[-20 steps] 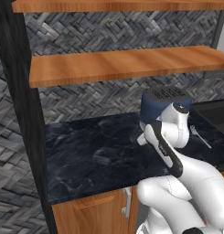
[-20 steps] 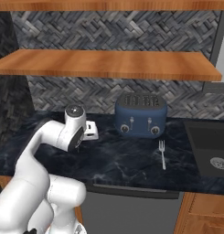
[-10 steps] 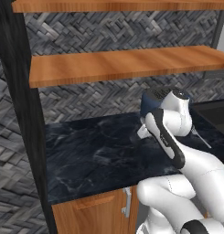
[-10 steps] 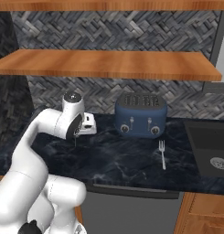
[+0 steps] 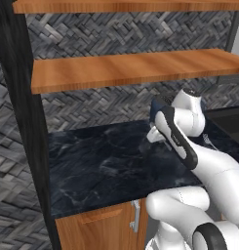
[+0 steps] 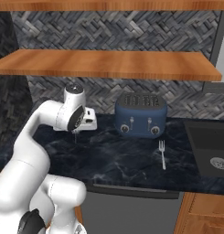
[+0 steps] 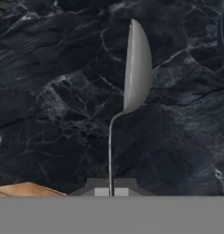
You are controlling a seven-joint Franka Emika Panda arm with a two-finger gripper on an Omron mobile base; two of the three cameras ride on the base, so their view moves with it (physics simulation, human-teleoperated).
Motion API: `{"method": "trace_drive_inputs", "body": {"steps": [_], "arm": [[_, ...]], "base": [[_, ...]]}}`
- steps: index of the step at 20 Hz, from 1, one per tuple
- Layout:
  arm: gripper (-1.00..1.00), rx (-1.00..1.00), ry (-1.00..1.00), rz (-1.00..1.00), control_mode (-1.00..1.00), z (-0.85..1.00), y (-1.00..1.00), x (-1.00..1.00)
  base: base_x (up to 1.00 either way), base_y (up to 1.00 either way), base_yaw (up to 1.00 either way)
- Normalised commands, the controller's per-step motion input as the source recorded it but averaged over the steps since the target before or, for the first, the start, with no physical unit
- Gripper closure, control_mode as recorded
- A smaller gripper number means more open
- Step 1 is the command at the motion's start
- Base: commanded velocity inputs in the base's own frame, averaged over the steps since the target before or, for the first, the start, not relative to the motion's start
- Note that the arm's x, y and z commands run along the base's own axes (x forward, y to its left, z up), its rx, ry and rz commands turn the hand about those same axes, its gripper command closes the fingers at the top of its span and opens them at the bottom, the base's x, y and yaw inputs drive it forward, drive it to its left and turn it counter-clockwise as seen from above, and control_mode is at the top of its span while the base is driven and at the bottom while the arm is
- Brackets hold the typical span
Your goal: Organize the utensils by type. Pick up the wooden spoons from the counter and place them in the open cabinet. Then pick up the metallic utensils from the counter and place them in the open drawer.
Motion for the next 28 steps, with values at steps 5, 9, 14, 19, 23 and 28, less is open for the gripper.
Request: {"method": "trace_drive_inputs", "body": {"steps": [5, 9, 14, 19, 23, 28], "arm": [[1.0, 0.0, 0.0, 0.0, 1.0, 0.0, 0.0, 0.0], [1.0, 0.0, 0.0, 0.0, 1.0, 0.0, 0.0, 0.0], [1.0, 0.0, 0.0, 0.0, 1.0, 0.0, 0.0, 0.0], [1.0, 0.0, 0.0, 0.0, 1.0, 0.0, 0.0, 0.0], [1.0, 0.0, 0.0, 0.0, 1.0, 0.0, 0.0, 0.0], [1.0, 0.0, 0.0, 0.0, 1.0, 0.0, 0.0, 0.0]], "base": [[-0.21, -0.01, 0.0], [-0.64, -0.08, 0.0], [-0.63, -0.09, -0.03], [-0.08, 0.09, -0.83], [0.0, 0.18, -1.0], [0.0, 0.17, -1.0]]}}
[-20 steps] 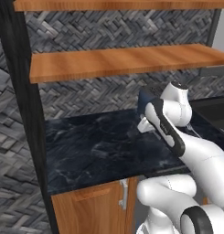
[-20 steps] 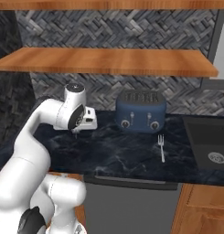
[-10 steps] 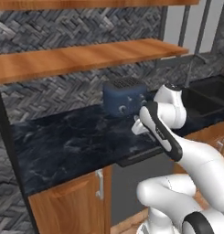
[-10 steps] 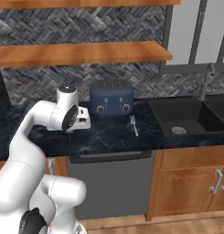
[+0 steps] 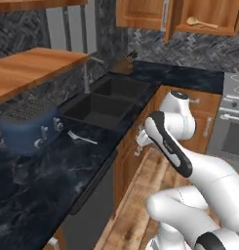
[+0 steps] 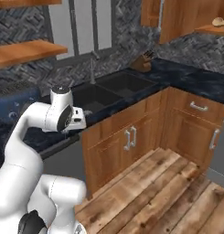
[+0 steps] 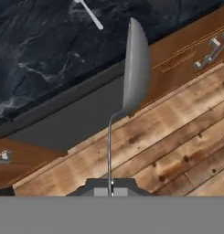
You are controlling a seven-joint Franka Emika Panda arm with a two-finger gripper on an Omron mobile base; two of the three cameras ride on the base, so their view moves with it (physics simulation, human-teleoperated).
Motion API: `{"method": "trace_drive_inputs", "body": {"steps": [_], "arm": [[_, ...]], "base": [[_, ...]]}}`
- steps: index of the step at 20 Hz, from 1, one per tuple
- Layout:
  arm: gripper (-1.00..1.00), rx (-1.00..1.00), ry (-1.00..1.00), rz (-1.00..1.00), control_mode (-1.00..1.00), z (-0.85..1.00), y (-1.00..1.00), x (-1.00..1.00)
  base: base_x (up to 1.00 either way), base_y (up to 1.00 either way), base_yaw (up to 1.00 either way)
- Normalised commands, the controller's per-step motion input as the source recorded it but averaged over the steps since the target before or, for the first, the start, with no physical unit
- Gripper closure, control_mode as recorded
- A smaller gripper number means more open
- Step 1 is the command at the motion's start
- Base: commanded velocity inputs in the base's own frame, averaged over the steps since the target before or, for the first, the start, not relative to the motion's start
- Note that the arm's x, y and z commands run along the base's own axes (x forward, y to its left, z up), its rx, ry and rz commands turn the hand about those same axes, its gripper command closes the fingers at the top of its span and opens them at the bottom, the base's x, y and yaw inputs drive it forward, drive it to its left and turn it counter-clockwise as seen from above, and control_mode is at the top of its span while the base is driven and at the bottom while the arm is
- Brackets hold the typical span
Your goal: Organize the utensils by type. Pick up the wooden spoons from the counter and place them in the open cabinet. Then pick up the metallic utensils from the counter and place them in the open drawer.
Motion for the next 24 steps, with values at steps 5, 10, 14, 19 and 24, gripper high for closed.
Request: {"method": "trace_drive_inputs", "body": {"steps": [5, 10, 14, 19, 24], "arm": [[1.0, 0.0, 0.0, 0.0, 1.0, 0.0, 0.0, 0.0], [1.0, 0.0, 0.0, 0.0, 1.0, 0.0, 0.0, 0.0], [1.0, 0.0, 0.0, 0.0, 1.0, 0.0, 0.0, 0.0], [1.0, 0.0, 0.0, 0.0, 1.0, 0.0, 0.0, 0.0], [1.0, 0.0, 0.0, 0.0, 1.0, 0.0, 0.0, 0.0]], "base": [[0.0, 0.17, -1.0], [0.0, 0.16, -1.0], [0.0, 0.15, -1.0], [0.0, 0.15, -1.0], [0.0, 0.14, -1.0]]}}
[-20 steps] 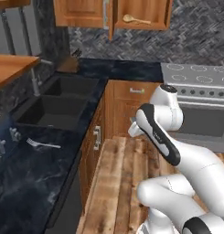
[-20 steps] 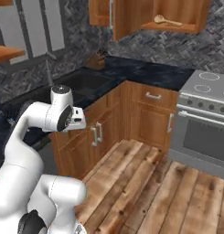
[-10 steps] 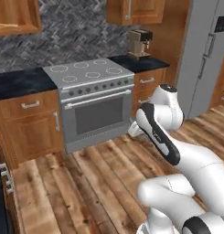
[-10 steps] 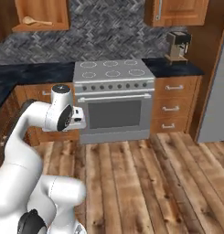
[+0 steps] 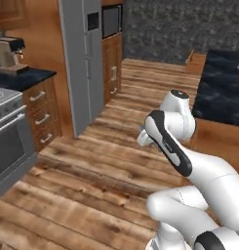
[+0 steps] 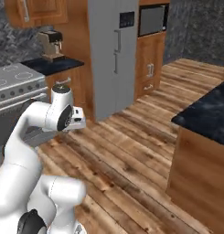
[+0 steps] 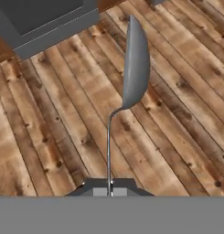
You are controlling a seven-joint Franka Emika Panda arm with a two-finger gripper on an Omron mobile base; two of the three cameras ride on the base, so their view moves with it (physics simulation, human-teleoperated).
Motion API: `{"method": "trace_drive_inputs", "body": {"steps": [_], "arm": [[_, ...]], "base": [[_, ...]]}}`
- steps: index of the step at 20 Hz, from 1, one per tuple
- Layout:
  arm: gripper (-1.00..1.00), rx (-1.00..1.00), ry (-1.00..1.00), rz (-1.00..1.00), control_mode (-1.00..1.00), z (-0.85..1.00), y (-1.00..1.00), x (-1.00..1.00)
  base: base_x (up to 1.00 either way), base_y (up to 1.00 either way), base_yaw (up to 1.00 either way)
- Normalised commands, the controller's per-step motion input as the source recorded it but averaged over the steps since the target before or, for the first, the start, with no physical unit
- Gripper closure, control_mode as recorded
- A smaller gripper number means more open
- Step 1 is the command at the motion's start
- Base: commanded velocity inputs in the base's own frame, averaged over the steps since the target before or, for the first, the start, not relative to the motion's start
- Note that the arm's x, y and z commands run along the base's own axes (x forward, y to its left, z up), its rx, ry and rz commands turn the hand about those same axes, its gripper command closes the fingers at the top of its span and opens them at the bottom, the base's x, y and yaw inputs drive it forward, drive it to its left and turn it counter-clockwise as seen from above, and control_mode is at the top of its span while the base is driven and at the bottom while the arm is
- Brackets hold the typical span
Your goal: Organize the utensils by type. Pick up the wooden spoons from the counter and place them in the open cabinet. Then pick up the metallic utensils from the counter and place them in the open drawer.
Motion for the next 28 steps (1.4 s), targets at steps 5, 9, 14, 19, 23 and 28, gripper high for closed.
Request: {"method": "trace_drive_inputs", "body": {"steps": [5, 9, 14, 19, 23, 28], "arm": [[1.0, 0.0, 0.0, 0.0, 1.0, 0.0, 0.0, 0.0], [1.0, 0.0, 0.0, 0.0, 1.0, 0.0, 0.0, 0.0], [1.0, 0.0, 0.0, 0.0, 1.0, 0.0, 0.0, 0.0], [1.0, 0.0, 0.0, 0.0, 1.0, 0.0, 0.0, 0.0], [1.0, 0.0, 0.0, 0.0, 1.0, 0.0, 0.0, 0.0], [1.0, 0.0, 0.0, 0.0, 1.0, 0.0, 0.0, 0.0]], "base": [[0.01, 0.12, -1.0], [0.04, 0.11, -1.0], [0.17, 0.17, -0.82], [0.48, 0.65, -0.26], [0.58, 0.91, -0.22], [0.52, 1.0, -0.15]]}}
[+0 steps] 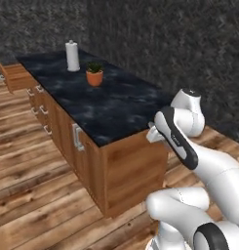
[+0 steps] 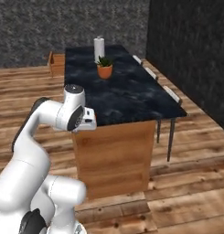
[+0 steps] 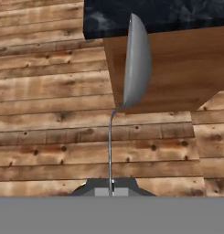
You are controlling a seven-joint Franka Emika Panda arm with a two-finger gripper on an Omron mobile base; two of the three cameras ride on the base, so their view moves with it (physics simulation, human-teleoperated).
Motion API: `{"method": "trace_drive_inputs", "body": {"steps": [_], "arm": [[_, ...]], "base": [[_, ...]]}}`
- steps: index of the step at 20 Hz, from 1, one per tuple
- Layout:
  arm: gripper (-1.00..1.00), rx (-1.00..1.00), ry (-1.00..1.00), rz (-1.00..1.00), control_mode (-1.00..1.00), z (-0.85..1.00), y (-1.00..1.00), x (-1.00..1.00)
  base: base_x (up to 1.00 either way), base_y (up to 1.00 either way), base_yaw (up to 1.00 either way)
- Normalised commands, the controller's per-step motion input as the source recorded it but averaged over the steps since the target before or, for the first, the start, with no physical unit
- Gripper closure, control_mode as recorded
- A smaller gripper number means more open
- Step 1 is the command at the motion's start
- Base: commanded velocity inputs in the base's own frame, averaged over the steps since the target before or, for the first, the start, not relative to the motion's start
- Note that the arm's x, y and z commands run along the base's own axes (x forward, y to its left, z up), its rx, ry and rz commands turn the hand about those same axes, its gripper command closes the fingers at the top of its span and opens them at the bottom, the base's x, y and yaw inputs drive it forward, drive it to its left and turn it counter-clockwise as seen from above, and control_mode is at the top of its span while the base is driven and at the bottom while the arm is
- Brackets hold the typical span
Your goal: Organize the utensils by type. Pick up the wooden spoons from the counter and place them in the open cabinet. Then pick up the metallic utensils from the counter and place them in the open drawer.
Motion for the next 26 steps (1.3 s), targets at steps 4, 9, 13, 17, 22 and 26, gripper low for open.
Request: {"method": "trace_drive_inputs", "body": {"steps": [4, 9, 13, 17, 22, 26], "arm": [[1.0, 0.0, 0.0, 0.0, 1.0, 0.0, 0.0, 0.0], [1.0, 0.0, 0.0, 0.0, 1.0, 0.0, 0.0, 0.0], [1.0, 0.0, 0.0, 0.0, 1.0, 0.0, 0.0, 0.0], [1.0, 0.0, 0.0, 0.0, 1.0, 0.0, 0.0, 0.0], [1.0, 0.0, 0.0, 0.0, 1.0, 0.0, 0.0, 0.0], [1.0, 0.0, 0.0, 0.0, 1.0, 0.0, 0.0, 0.0]], "base": [[0.31, 1.0, -0.07], [0.06, 1.0, 0.0], [0.08, 1.0, 0.0], [0.2, 1.0, -0.02], [0.48, 1.0, -0.07], [0.75, 0.92, -0.04]]}}
